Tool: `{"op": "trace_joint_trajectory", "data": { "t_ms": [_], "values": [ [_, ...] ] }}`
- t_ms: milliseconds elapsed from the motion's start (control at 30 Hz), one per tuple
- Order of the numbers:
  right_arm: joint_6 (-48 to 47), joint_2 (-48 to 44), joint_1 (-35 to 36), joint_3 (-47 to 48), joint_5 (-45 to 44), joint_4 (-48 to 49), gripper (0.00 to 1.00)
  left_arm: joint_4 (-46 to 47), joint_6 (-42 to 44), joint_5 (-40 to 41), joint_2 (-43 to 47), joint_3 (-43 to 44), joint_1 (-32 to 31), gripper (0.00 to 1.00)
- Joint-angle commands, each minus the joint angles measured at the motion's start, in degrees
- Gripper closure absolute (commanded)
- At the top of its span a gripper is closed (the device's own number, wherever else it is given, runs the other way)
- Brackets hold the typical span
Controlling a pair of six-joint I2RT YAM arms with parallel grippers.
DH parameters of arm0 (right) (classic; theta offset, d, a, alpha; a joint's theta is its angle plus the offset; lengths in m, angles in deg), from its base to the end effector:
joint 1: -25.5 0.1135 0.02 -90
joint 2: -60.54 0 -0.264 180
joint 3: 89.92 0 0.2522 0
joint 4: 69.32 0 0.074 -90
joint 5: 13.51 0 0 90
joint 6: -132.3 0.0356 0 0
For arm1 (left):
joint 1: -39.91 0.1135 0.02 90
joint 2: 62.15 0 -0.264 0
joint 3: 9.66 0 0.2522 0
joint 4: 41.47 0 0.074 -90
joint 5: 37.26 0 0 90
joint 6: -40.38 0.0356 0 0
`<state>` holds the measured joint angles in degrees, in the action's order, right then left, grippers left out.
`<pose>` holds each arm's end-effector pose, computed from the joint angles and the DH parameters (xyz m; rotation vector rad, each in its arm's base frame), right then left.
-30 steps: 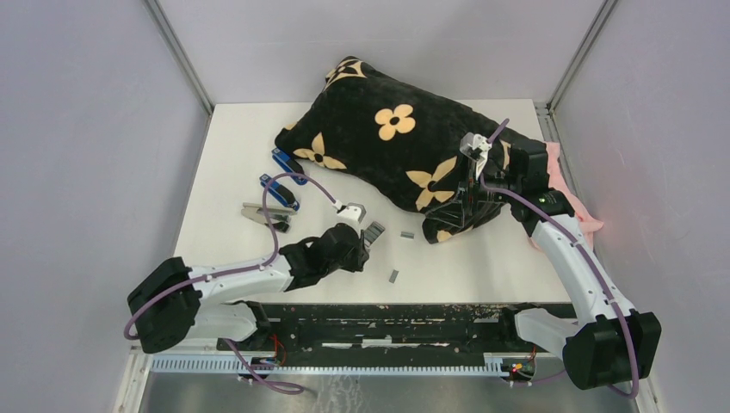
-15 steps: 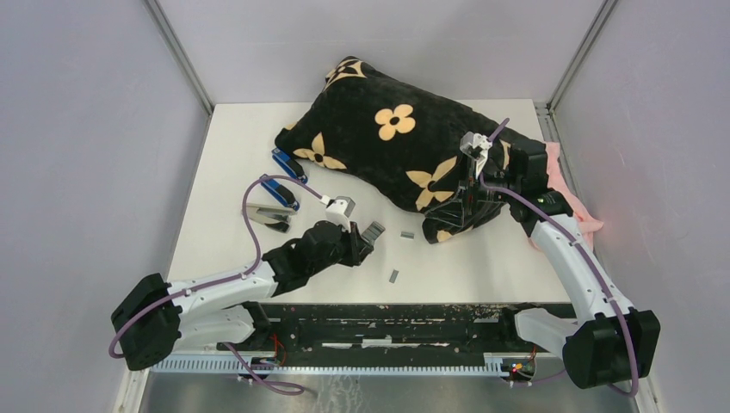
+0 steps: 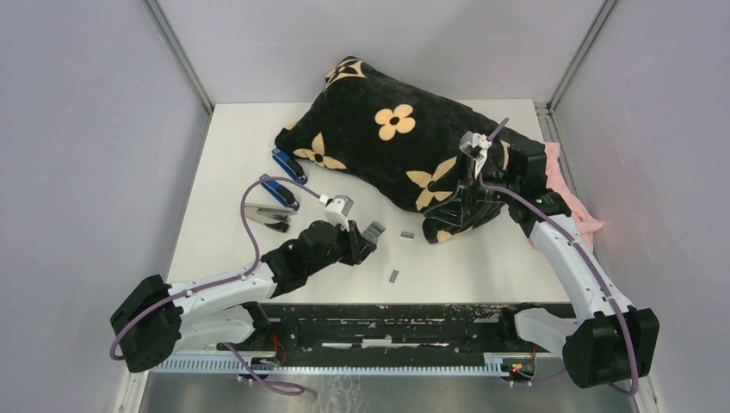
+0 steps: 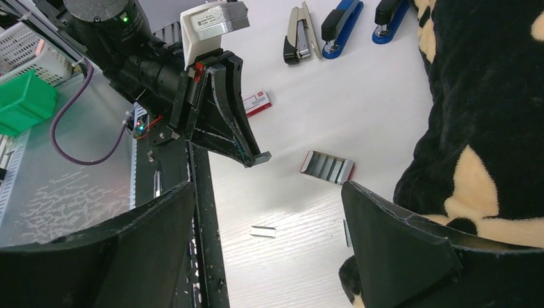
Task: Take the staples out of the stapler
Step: Pick up the staple from the center of the board.
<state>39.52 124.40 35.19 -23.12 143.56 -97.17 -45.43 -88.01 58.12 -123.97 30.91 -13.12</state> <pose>0.2264 0.0719 0.3264 -0.9320 1.6702 1.2331 0.1406 -0.1813 0.2082 0.2086 2.1224 -0.8982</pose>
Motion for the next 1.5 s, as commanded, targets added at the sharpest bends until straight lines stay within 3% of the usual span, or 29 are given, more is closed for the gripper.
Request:
{"op": "trace_joint_trajectory", "data": {
  "t_ms": [0,433,667,1467],
  "values": [
    [2.7,0.5,0.8,-0.6,1.5,4.7,0.09,6.1,-2.1,-2.0,1.4,-0.4,0.5,0.81],
    [3.7,1.3,1.9,-0.9,1.2,5.9,0.09,10.2,-2.8,-4.6,0.9,-1.1,1.6,0.81],
    [11.7,2.2,2.7,-3.2,1.4,14.1,0.08,13.2,-3.5,-5.7,0.7,-1.8,2.1,0.81],
    [15.4,4.0,4.6,-4.1,-0.2,17.5,0.07,19.4,-5.0,-9.7,-1.5,-2.6,4.7,0.81]
  ]
}}
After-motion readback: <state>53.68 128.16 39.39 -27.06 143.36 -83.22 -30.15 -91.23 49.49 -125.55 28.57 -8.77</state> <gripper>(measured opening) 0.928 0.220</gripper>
